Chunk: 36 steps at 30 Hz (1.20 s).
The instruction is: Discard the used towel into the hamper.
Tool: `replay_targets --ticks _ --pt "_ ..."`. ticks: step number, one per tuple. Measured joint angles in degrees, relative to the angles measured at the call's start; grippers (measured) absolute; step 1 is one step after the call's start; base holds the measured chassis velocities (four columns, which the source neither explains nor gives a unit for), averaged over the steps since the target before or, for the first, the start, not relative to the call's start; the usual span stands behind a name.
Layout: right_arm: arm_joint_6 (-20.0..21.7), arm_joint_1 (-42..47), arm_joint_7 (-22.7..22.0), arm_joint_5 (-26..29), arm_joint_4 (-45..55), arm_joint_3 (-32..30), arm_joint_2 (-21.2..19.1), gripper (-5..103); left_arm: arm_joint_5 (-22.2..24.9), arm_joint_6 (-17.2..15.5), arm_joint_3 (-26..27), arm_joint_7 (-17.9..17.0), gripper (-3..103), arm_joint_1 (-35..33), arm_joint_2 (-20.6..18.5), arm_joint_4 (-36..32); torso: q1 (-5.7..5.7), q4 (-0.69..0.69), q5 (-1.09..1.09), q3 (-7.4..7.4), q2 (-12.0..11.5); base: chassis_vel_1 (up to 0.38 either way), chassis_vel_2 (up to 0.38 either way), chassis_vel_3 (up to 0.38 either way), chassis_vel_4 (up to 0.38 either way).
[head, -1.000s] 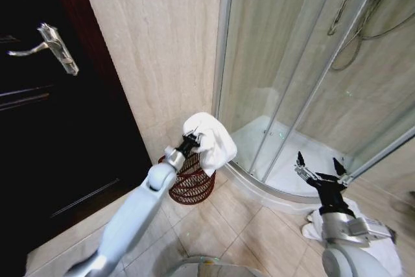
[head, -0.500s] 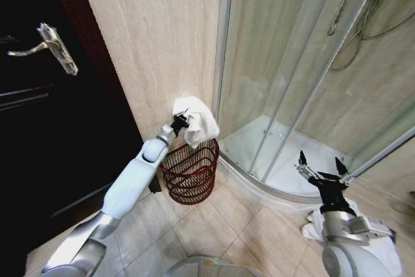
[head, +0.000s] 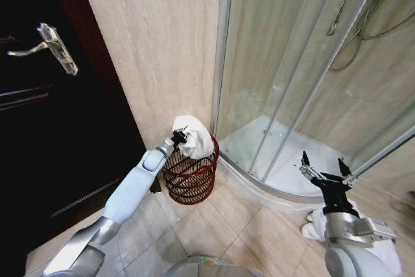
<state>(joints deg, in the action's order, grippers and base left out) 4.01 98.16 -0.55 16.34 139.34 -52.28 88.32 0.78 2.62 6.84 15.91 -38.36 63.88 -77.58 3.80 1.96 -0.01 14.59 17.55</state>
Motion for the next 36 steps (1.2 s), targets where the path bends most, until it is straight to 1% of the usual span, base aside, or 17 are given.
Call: replay_targets --ticks 1,2,3,6,7,9,11,12,14,19,23,26,28,31,32,34,36 --pt "-0.08 0.05 0.00 0.01 0.00 0.00 0.03 100 -0.45 -0.57 0.38 1.28 5 0.02 0.01 -0.05 0.00 0.00 0.00 0.00 0.00 0.000 0.000 0.000 0.000" --pt "-0.20 0.15 0.00 0.01 -0.02 0.00 0.11 100 -0.82 -1.96 0.98 3.84 5 -0.08 -0.31 -0.72 0.00 -0.01 0.00 0.00 0.00 0.000 0.000 0.000 0.000" --pt "-0.20 0.15 0.00 0.01 -0.02 0.00 0.11 100 -0.82 -1.96 0.98 3.84 5 -0.08 -0.31 -0.72 0.00 -0.01 0.00 0.00 0.00 0.000 0.000 0.000 0.000" --pt "-0.43 0.42 0.01 0.04 -0.16 0.00 0.19 100 -1.23 -7.37 2.08 10.14 5 -1.21 -2.36 -4.70 0.00 0.00 0.01 0.00 0.00 0.000 0.000 0.000 0.000" --pt "-0.43 0.42 0.01 0.04 -0.16 0.00 0.19 100 -1.23 -7.37 2.08 10.14 5 -1.21 -2.36 -4.70 0.00 0.00 0.01 0.00 0.00 0.000 0.000 0.000 0.000" --pt "-0.54 0.58 0.01 0.11 -0.28 -0.03 0.20 100 -1.82 -12.75 3.15 12.76 5 -2.58 -4.33 -8.82 0.00 0.00 0.00 0.00 0.01 0.000 0.000 0.000 0.000" --pt "-0.65 0.66 0.03 0.11 -0.38 -0.02 0.27 100 -1.37 -14.69 4.46 13.58 5 -3.57 -5.69 -11.30 0.00 0.01 0.01 0.00 0.01 0.000 0.000 0.000 0.000" --pt "-0.65 0.66 0.03 0.11 -0.38 -0.02 0.27 100 -1.37 -14.69 4.46 13.58 5 -3.57 -5.69 -11.30 0.00 0.01 0.01 0.00 0.01 0.000 0.000 0.000 0.000" --pt "-0.76 0.71 0.11 0.08 -0.49 0.20 0.41 100 0.25 -16.38 7.14 14.17 5 -5.27 -7.74 -14.65 0.00 0.00 0.00 0.00 0.01 0.000 0.000 0.000 0.000" --pt "-0.67 0.24 0.24 -0.14 -0.62 0.88 0.44 100 3.34 -17.34 9.86 15.74 5 -7.99 -11.56 -19.61 0.00 0.02 0.00 0.00 0.01 0.000 0.000 0.000 0.000" --pt "-0.48 -0.24 0.31 -0.29 -0.77 1.19 0.44 100 5.37 -18.84 10.04 16.41 5 -8.62 -12.82 -22.01 0.00 0.02 0.00 0.00 0.01 0.000 0.000 0.000 0.000" --pt "-0.33 -0.40 0.35 -0.27 -1.01 1.27 0.44 100 8.37 -22.98 7.56 17.01 5 -8.24 -14.38 -24.31 0.00 0.01 0.02 0.00 0.01 0.000 0.000 0.000 0.000" --pt "-0.33 -0.41 0.36 -0.25 -1.11 1.23 0.44 100 9.01 -23.99 6.31 17.33 5 -7.58 -14.63 -24.35 0.01 0.00 0.00 0.01 0.01 0.000 0.000 0.000 0.000" --pt "-0.52 -0.18 0.36 -0.09 -1.49 0.99 0.45 100 10.01 -28.59 1.76 18.98 5 -4.68 -15.00 -23.87 0.01 0.00 0.02 0.01 0.01 0.000 0.000 0.000 0.000" --pt "-0.52 -0.18 0.36 -0.09 -1.49 0.99 0.45 100 10.01 -28.59 1.76 18.98 5 -4.68 -15.00 -23.87 0.01 0.00 0.02 0.01 0.01 0.000 0.000 0.000 0.000" --pt "-0.88 0.14 0.36 0.21 -1.79 0.61 0.45 100 10.81 -30.86 -1.82 19.92 5 -2.03 -15.21 -22.99 0.01 -0.01 0.01 0.01 0.01 0.000 0.000 0.000 0.000" --pt "-1.05 0.23 0.35 0.40 -1.96 0.44 0.42 100 10.90 -31.55 -3.26 20.00 5 -0.64 -15.03 -22.25 0.01 -0.01 0.04 0.01 0.01 0.000 0.000 0.000 0.000"
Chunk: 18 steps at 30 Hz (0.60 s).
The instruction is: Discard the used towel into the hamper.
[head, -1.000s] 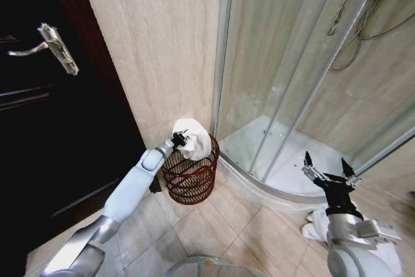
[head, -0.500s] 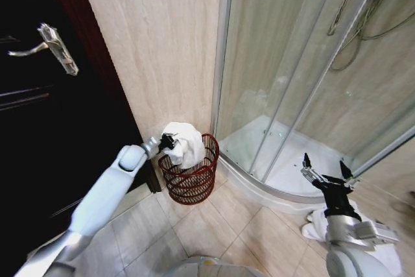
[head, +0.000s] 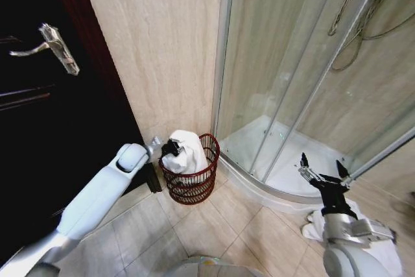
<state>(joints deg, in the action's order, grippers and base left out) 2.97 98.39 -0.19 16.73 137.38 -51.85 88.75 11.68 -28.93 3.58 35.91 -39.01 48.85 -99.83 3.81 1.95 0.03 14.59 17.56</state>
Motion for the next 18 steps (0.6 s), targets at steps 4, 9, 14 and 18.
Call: replay_targets --ticks 4,9,14,18 --pt "-0.51 0.03 -0.12 0.29 -0.56 -0.34 -0.03 100 -0.04 -0.96 -4.22 -0.25 5 4.63 2.33 4.65 0.00 0.00 -0.02 0.00 0.00 0.000 0.000 0.000 0.000" --pt "-0.80 0.16 -0.18 0.84 -1.03 -1.03 -0.12 100 -0.70 -1.08 -6.99 -1.47 5 6.86 5.39 8.62 0.00 0.00 -0.04 0.00 0.00 0.000 0.000 0.000 0.000" --pt "-0.81 0.19 -0.13 1.53 -1.36 -1.71 -0.35 100 -1.59 -0.81 -8.64 -3.13 5 7.96 7.70 11.76 0.00 0.01 -0.03 0.00 0.00 0.000 0.000 0.000 0.000" --pt "-0.81 0.04 -0.12 1.86 -1.70 -2.19 -0.48 100 -1.68 -2.20 -9.02 -5.37 13 8.65 9.36 12.69 0.00 0.00 -0.02 0.00 0.00 0.000 0.000 0.000 0.000"
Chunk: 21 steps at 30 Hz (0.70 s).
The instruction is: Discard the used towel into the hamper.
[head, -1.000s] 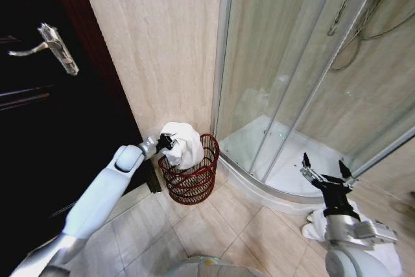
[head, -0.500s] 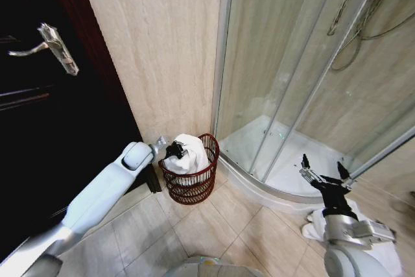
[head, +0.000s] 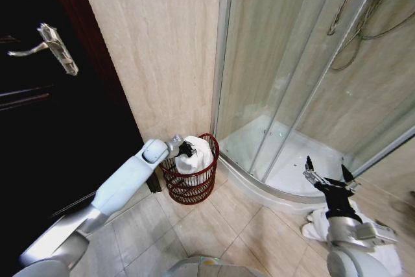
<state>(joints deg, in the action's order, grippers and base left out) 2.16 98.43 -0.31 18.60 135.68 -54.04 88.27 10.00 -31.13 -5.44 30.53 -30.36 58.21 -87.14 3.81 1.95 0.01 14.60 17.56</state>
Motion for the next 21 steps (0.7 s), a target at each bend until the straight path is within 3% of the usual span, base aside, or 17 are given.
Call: replay_targets --ticks 4,5,8,9,12,17,21 --pt "0.11 -0.57 -0.01 0.06 -0.28 0.01 0.01 100 0.34 -2.52 0.28 -0.27 29 0.39 0.04 -1.17 0.00 0.00 0.01 0.00 0.00 0.000 0.000 0.000 0.000" --pt "0.11 -0.57 -0.01 0.06 -0.28 0.01 0.01 100 0.34 -2.52 0.28 -0.27 29 0.39 0.04 -1.17 0.00 0.00 0.01 0.00 0.00 0.000 0.000 0.000 0.000" --pt "0.20 -0.86 -0.03 -0.03 -0.41 0.22 0.16 100 0.35 -2.70 0.99 -0.40 45 -0.08 -0.24 -1.89 0.00 0.01 0.00 0.00 0.00 0.000 0.000 0.000 0.000" --pt "0.20 -0.86 -0.03 -0.03 -0.41 0.22 0.16 100 0.35 -2.70 0.99 -0.40 45 -0.08 -0.24 -1.89 0.00 0.01 0.00 0.00 0.00 0.000 0.000 0.000 0.000" --pt "0.20 -0.90 -0.31 -0.08 -0.43 0.31 0.17 100 0.35 -3.07 1.80 0.03 61 -0.85 -1.04 -2.87 0.00 0.01 0.00 0.00 0.00 0.000 0.000 0.000 0.000" --pt "0.20 -0.94 -0.59 -0.08 -0.42 0.32 0.18 100 0.33 -3.16 2.18 0.73 73 -1.24 -1.84 -3.55 0.00 0.01 -0.01 -0.01 0.00 0.000 0.000 0.000 0.000" --pt "0.18 -0.83 -0.66 -0.08 -0.25 0.28 0.20 100 0.57 -3.14 2.97 1.51 89 -1.87 -2.78 -4.58 0.00 0.01 -0.01 -0.01 0.00 0.000 0.000 0.000 0.000"
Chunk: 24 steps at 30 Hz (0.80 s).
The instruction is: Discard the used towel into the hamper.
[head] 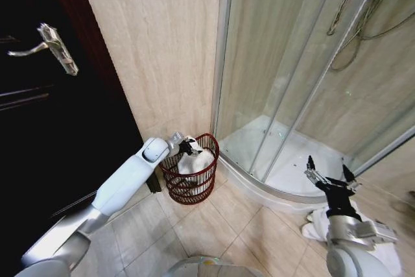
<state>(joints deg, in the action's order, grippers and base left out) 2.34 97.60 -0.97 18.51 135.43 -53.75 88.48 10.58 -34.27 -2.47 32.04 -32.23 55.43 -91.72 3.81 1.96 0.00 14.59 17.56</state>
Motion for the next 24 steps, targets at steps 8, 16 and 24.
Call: replay_targets --ticks 8,16,24 --pt "-0.13 0.59 0.12 0.11 1.11 0.22 0.21 100 9.95 8.92 8.14 -15.25 100 -8.19 0.71 -7.12 -0.01 -0.02 0.01 0.00 0.00 0.000 0.000 0.000 0.000" --pt "1.74 0.59 0.95 0.32 3.05 0.51 -0.24 100 12.27 21.91 18.06 -40.80 100 -24.02 10.51 -16.40 -0.01 -0.01 -0.01 0.00 0.00 0.000 0.000 0.000 0.000" --pt "2.30 1.95 1.15 0.52 5.00 0.22 -0.52 100 6.91 25.54 28.84 -43.44 100 -40.61 19.03 -25.21 -0.01 0.01 0.00 -0.01 0.00 0.000 0.000 0.000 0.000"
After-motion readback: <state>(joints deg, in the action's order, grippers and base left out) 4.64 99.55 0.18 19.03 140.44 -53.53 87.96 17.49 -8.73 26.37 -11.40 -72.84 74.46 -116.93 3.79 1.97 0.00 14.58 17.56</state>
